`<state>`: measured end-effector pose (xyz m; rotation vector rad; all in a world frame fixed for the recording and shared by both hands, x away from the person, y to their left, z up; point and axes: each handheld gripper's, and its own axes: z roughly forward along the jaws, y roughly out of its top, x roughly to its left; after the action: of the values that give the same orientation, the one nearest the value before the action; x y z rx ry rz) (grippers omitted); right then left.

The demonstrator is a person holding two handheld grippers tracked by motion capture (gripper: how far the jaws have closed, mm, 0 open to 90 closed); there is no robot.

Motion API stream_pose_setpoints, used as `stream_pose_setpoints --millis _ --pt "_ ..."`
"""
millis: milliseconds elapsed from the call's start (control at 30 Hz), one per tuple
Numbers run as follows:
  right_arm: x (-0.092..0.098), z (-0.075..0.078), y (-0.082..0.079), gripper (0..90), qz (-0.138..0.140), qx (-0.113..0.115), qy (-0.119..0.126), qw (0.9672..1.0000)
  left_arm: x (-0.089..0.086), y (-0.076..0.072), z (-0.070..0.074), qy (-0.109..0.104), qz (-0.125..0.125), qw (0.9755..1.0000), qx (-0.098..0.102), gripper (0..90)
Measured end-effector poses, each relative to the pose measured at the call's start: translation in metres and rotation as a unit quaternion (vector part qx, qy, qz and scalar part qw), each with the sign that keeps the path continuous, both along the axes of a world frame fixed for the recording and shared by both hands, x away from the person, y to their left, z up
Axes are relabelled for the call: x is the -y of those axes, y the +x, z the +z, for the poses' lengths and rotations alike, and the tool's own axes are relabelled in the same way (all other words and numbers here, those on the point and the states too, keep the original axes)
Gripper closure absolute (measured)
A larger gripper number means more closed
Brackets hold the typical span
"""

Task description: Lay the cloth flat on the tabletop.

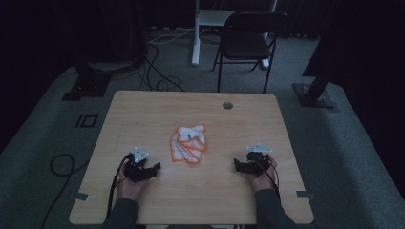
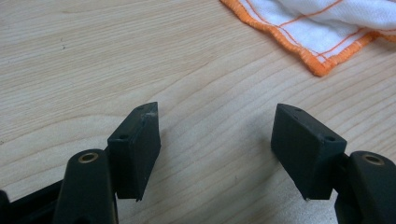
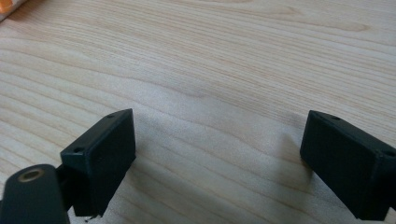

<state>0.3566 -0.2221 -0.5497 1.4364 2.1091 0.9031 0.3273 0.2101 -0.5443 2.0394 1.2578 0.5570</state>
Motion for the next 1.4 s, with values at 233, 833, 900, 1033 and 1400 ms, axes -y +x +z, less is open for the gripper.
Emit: stream_pose_setpoints --millis 233,833,900,1033,1400 --pt "0.0 0.0 -0.001 14.3 0.001 0.005 0.001 1.0 0.001 0.0 0.0 0.0 0.001 1.0 0.0 33.4" --pt "0.001 0.002 -0.003 15.2 0.016 -0.004 -0.002 0.9999 0.005 -0.001 0.003 0.002 0.003 1.0 -0.007 45.6" --pt "0.0 0.002 -0.003 17.8 0.018 -0.004 -0.003 0.9998 0.007 -0.002 0.004 -0.002 -0.002 0.9999 -0.01 46.4" --pt "-0.001 0.004 -0.004 22.9 0.022 -0.004 -0.002 0.9998 0.012 -0.003 0.006 -0.003 -0.012 0.9999 -0.011 48.4" --pt "-0.001 0.006 -0.006 38.5 0.024 0.001 -0.003 0.9997 0.028 0.001 0.017 -0.013 -0.035 0.9993 0.001 53.4"
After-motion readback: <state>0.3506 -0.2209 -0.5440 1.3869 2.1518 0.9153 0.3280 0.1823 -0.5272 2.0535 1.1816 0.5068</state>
